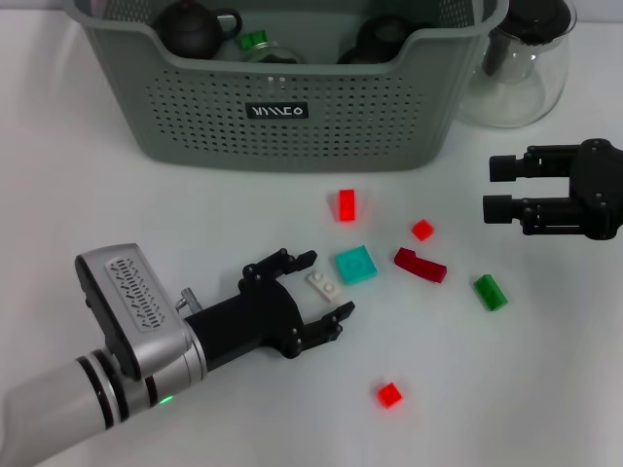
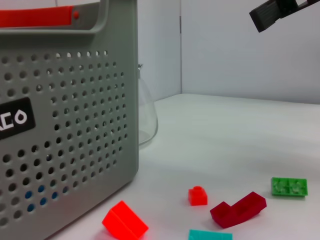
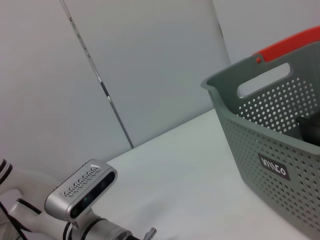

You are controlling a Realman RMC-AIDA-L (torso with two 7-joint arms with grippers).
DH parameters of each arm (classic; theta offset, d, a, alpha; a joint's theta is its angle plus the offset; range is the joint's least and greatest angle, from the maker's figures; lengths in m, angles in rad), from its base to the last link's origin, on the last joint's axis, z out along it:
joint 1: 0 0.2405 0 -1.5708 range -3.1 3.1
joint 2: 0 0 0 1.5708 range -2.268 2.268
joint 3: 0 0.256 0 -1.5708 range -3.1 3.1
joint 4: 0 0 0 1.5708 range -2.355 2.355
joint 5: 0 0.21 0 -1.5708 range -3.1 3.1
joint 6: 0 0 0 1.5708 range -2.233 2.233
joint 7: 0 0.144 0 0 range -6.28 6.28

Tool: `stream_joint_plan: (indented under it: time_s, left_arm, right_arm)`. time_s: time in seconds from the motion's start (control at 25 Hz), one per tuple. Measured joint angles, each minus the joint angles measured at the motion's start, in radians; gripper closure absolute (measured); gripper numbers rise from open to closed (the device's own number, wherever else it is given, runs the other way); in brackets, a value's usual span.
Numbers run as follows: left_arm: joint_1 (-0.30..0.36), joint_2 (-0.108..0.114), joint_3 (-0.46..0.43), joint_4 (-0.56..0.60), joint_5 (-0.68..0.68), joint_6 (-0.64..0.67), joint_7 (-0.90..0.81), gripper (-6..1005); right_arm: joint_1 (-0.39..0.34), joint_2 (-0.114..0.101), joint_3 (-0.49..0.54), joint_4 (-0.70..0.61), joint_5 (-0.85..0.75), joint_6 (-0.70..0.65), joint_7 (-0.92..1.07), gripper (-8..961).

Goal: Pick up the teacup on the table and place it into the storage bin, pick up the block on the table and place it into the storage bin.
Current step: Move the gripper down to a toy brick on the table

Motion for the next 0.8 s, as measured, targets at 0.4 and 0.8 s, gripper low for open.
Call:
stream_joint_plan:
  time_s: [0.4,0.8]
  left_arm:
    - [-0.011,0.0,-0.015,-0.006,-0.002,-0.038,-0.006,219]
    - [-0.003,0.003,-0.015,0.002,0.001,-0.024,-0.002,482]
  right_arm:
    - [-0.002,0.0,0.0,0.0,0.0,0.0,0.001,271]
    - [-0.005,-0.001,0.0,0.0,0.001,0.0,0.002,271]
